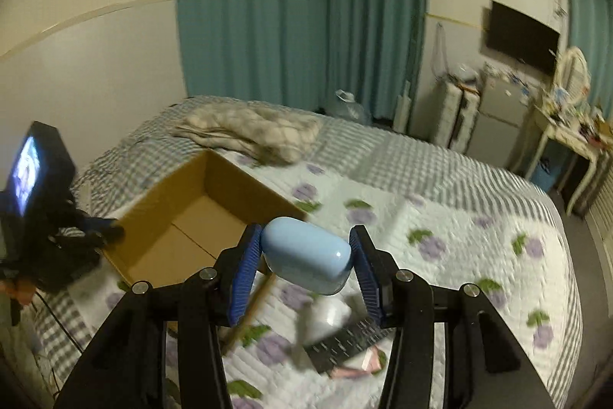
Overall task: Organize rigid objects
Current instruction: 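Lower the earbud case into the box with the right tool and release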
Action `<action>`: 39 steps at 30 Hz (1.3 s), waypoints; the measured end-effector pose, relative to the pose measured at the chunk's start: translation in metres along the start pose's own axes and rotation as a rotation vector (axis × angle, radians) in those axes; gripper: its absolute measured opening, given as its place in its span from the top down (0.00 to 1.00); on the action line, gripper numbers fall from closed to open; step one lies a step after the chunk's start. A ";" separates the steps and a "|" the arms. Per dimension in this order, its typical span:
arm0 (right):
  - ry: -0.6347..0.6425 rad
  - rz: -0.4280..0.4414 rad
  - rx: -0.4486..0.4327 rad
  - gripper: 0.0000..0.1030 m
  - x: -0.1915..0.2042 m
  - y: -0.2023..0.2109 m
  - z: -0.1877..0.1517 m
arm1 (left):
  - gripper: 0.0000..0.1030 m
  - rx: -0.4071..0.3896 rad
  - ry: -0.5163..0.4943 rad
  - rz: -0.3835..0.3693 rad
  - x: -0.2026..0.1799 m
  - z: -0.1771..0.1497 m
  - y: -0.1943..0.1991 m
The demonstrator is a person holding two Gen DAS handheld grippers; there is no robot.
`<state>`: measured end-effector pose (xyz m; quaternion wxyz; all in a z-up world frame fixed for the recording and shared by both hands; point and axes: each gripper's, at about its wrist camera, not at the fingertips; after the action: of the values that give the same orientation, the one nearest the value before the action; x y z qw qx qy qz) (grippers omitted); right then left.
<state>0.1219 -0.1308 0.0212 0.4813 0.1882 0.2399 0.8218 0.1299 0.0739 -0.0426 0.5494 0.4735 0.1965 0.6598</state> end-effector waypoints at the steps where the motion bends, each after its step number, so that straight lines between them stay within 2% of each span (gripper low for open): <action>1: 0.009 0.014 0.007 0.54 0.005 -0.005 0.001 | 0.94 0.001 0.001 -0.001 0.000 0.000 0.000; 6: 0.021 0.096 0.089 0.54 0.036 -0.050 -0.007 | 0.94 -0.003 -0.002 -0.003 -0.001 0.000 0.000; 14: 0.045 0.109 0.230 0.54 0.054 -0.108 -0.041 | 0.94 -0.008 -0.001 -0.015 0.001 -0.002 0.000; 26: 0.020 0.113 0.328 0.54 0.048 -0.147 -0.055 | 0.94 -0.007 -0.002 -0.016 0.000 -0.004 0.001; 33: 0.000 0.131 0.326 0.54 0.044 -0.144 -0.057 | 0.94 -0.009 -0.005 -0.012 0.000 -0.005 0.000; 34: 0.002 0.123 0.317 0.45 0.044 -0.141 -0.055 | 0.94 -0.009 -0.004 -0.014 0.001 -0.005 0.000; 35: 0.002 0.104 0.298 0.28 0.043 -0.135 -0.052 | 0.94 -0.008 -0.004 -0.014 0.001 -0.005 0.000; 36: 0.000 0.083 0.266 0.21 0.040 -0.126 -0.048 | 0.94 -0.009 -0.004 -0.012 0.002 -0.006 0.000; 39: -0.019 0.054 0.205 0.18 0.028 -0.102 -0.034 | 0.94 -0.003 -0.002 -0.018 0.004 -0.006 -0.001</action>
<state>0.1623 -0.0706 -0.0635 0.4395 0.2507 0.3127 0.8039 0.1255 0.0790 -0.0444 0.5562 0.4717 0.1992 0.6545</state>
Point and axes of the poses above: each gripper's, at about its wrist camera, not at the fingertips, and y roughly against the way its jaws point, x to its left, z to its top, and after that the axes turned 8 degrees about z, right-handed
